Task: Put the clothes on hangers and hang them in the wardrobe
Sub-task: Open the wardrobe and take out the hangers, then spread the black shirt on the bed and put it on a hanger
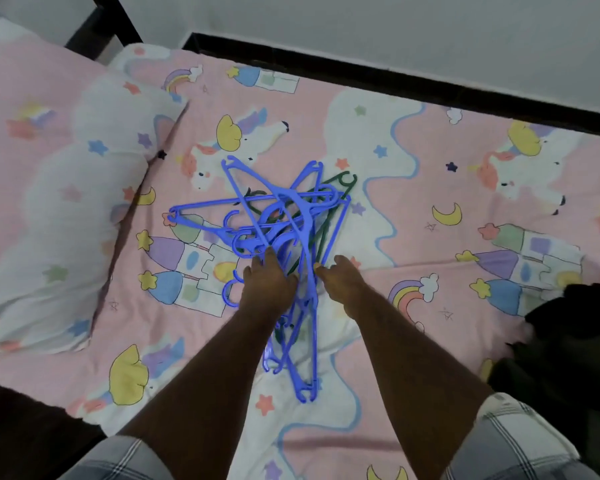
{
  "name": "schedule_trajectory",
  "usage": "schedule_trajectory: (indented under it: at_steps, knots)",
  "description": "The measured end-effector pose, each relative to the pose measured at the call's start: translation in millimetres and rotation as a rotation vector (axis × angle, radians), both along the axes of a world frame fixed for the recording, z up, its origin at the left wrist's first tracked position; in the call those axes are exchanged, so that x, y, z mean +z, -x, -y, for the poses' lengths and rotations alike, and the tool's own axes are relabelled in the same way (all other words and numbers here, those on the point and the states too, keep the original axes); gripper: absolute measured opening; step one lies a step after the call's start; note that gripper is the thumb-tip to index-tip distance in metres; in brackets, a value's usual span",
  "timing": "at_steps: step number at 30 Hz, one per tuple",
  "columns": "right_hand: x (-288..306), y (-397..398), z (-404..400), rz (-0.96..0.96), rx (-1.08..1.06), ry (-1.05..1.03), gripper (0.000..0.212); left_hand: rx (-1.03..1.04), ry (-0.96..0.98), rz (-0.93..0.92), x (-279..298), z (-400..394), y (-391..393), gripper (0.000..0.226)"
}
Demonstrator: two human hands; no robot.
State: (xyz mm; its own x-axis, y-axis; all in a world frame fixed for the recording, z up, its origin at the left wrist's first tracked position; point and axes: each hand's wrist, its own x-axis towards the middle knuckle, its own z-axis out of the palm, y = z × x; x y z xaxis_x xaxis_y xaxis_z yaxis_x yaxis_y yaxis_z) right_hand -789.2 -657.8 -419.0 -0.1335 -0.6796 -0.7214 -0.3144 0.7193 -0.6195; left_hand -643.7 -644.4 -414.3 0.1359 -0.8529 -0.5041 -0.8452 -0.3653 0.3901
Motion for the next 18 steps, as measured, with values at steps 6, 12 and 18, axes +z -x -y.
schedule_trajectory:
  at_steps: [6,12,18]
  knots:
    - [33,10,-11,-0.109,0.065,0.035,0.054,-0.095,0.124,-0.083,30,-14,29,0.074]
    - [82,46,-51,-0.219,0.066,0.128,0.061,-0.283,0.186,0.013,63,-40,81,0.068]
    - [118,119,-110,-0.298,-0.041,0.151,0.059,-0.43,0.186,-0.07,90,-76,157,0.068]
